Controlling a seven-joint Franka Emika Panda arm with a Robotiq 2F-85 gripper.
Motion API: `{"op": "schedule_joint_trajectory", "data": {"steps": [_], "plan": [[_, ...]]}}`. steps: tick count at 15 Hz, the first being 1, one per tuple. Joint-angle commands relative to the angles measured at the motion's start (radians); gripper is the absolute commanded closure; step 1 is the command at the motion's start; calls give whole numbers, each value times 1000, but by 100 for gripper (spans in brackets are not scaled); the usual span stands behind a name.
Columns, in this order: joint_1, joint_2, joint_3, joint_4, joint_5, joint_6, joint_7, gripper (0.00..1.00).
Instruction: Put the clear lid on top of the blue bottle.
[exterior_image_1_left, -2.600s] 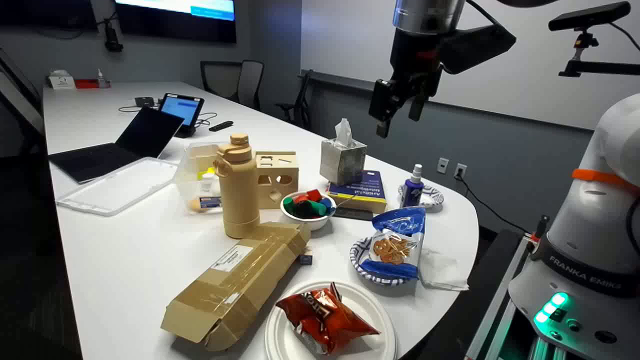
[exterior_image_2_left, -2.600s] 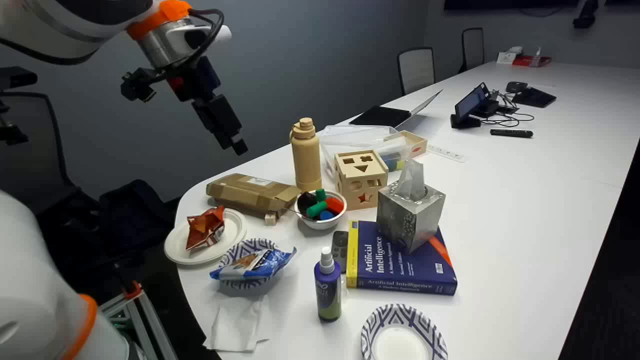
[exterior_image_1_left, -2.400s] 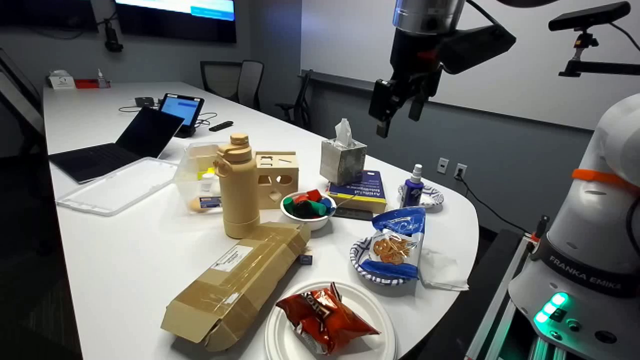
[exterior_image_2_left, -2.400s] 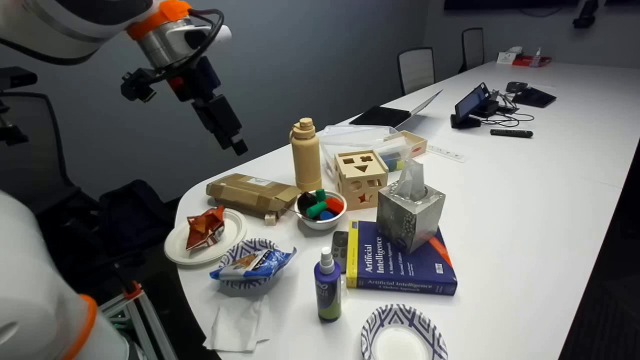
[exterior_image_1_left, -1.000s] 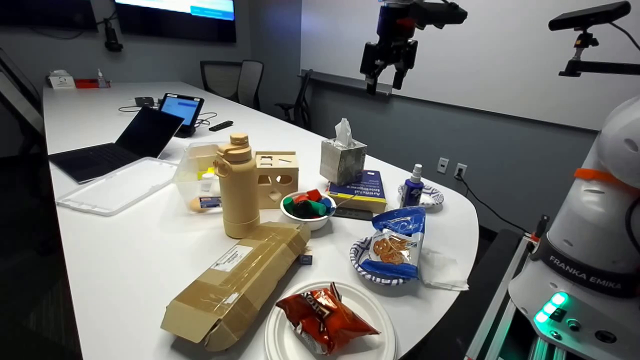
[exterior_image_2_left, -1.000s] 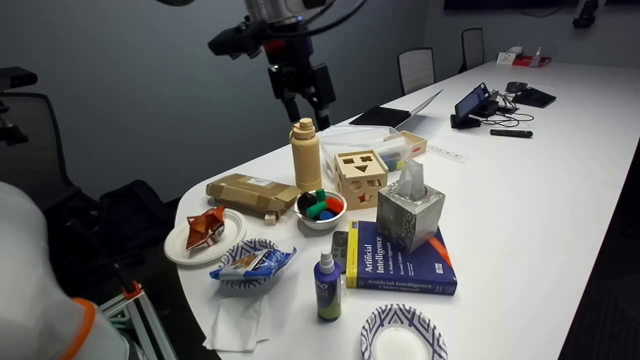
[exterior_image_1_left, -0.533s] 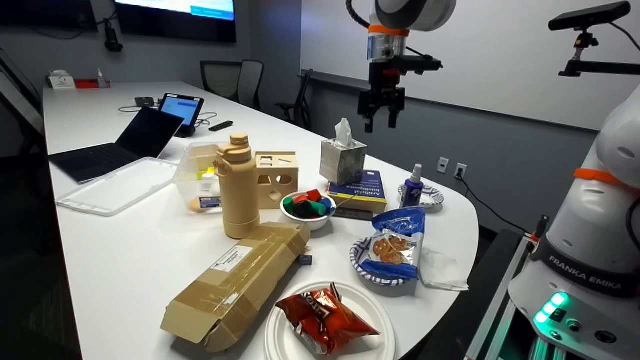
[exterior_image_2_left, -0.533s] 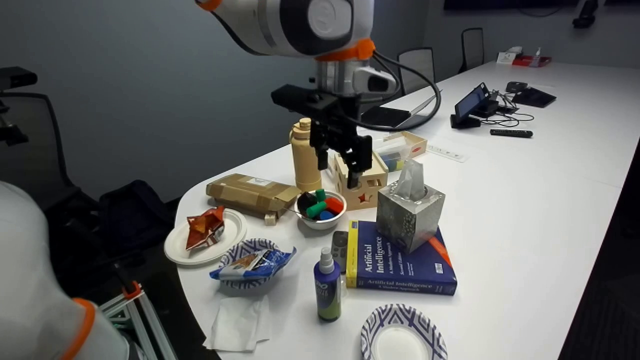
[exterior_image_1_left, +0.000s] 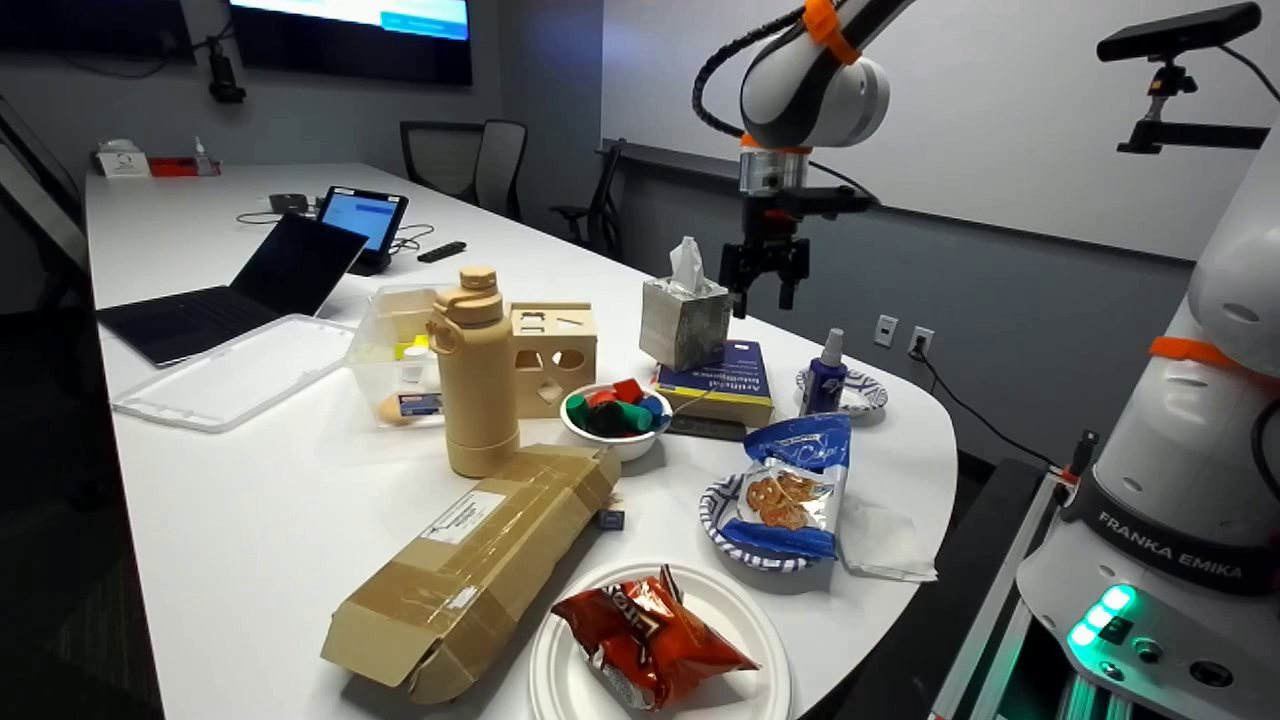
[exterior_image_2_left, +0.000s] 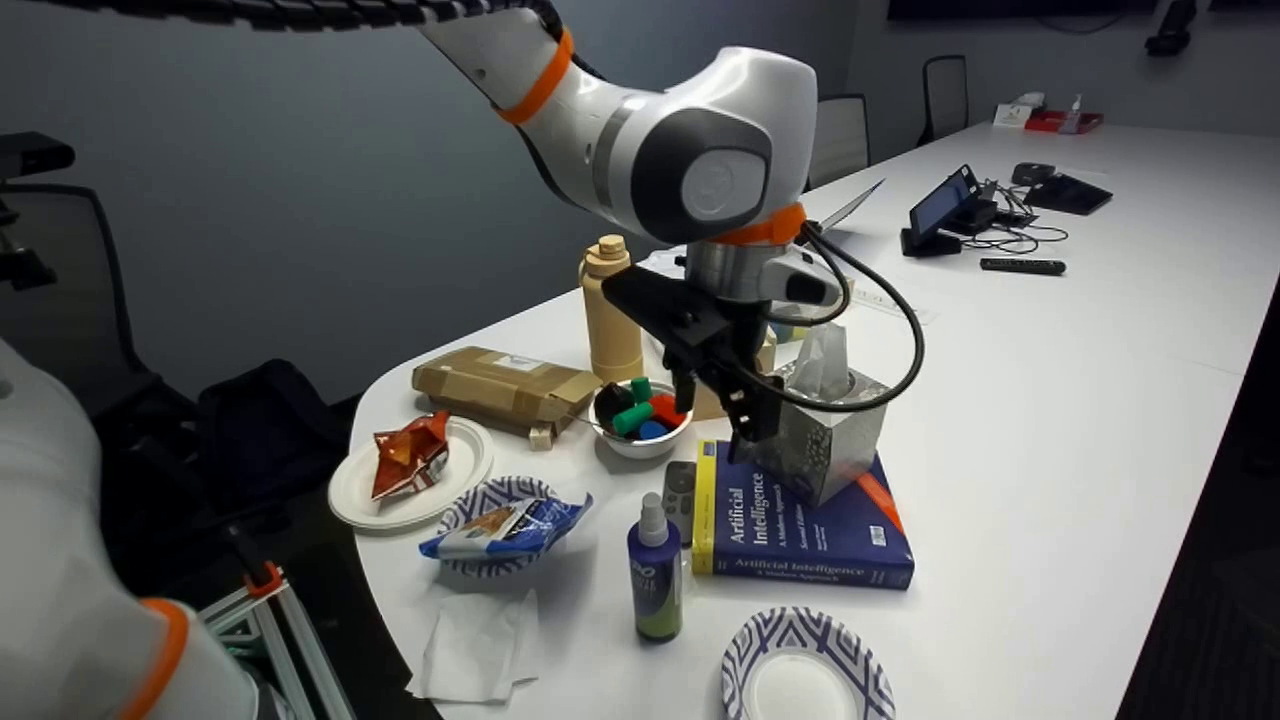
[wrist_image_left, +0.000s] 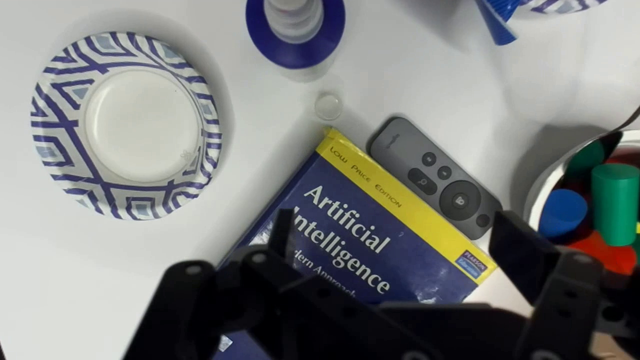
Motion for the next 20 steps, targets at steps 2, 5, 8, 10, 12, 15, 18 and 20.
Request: {"op": "schedule_joint_trajectory", "data": {"steps": [2, 5, 8, 10, 12, 15, 18, 20], "plan": [[-27, 100, -11, -2, 60, 108, -72, 0], [-43, 149, -12, -6, 93, 140, -98, 0], [-61, 194, -9, -7, 131, 153, -123, 0], [-71, 219, -8, -5, 145, 145, -134, 0], [-81, 240, -5, -6, 166, 131, -149, 0], [-93, 277, 7, -2, 207, 122, -179, 0], [-100, 312, 18, 6, 237, 119, -198, 0], [-105, 331, 29, 6, 257, 121, -209, 0]]}}
